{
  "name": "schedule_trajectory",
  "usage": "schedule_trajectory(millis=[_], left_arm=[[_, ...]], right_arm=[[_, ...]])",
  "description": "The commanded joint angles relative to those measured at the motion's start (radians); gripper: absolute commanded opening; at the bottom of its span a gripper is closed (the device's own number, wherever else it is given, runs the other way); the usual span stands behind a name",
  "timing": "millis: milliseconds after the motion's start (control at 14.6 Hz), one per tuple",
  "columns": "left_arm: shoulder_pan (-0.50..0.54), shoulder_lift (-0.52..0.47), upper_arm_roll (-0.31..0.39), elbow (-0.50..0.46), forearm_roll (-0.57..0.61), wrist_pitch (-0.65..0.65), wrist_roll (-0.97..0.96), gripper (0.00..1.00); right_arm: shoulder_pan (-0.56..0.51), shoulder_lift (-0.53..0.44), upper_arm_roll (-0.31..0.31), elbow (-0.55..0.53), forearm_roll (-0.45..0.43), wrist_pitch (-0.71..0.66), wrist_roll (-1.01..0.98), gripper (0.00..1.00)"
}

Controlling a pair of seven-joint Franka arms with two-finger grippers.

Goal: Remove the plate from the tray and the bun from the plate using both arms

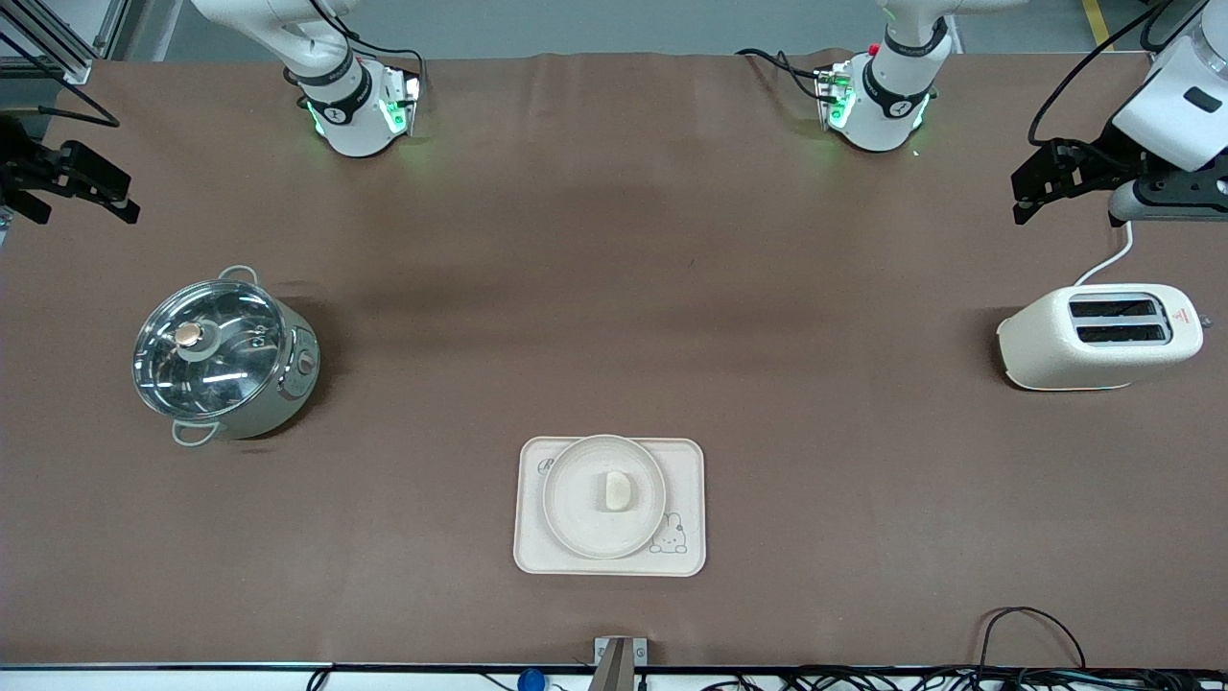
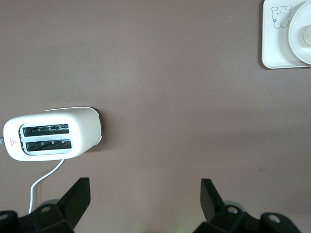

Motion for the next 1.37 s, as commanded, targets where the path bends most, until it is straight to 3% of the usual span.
schedule_trajectory(millis=[0,342,478,888,1161,1298], left_arm=[[-0.003,-0.004,-0.002,0.016,0.021,-0.026,0.014,1.0],[0.006,0.007,0.002,0.029,0.021,-0.026,0.017,1.0],[0.006,0.016,0.004,0.03,0.021,-0.026,0.016,1.0],[-0.003,0.071,0.004,0.087,0.027,-0.026,0.016,1.0],[-0.001,0.071,0.004,0.088,0.027,-0.026,0.016,1.0],[-0.003,0.071,0.004,0.088,0.027,-0.026,0.016,1.0]], right_arm=[[0.002,-0.012,0.006,-0.003,-0.019,0.0,0.024,1.0],[0.009,-0.009,0.014,0.002,-0.01,0.017,0.029,1.0],[0.009,0.007,0.014,-0.006,0.085,0.043,0.027,1.0],[0.112,0.152,0.015,-0.009,0.143,0.233,0.084,1.0],[0.179,0.315,0.014,-0.009,0.309,0.443,0.156,1.0],[0.222,0.405,0.014,-0.008,0.349,0.549,0.223,1.0]])
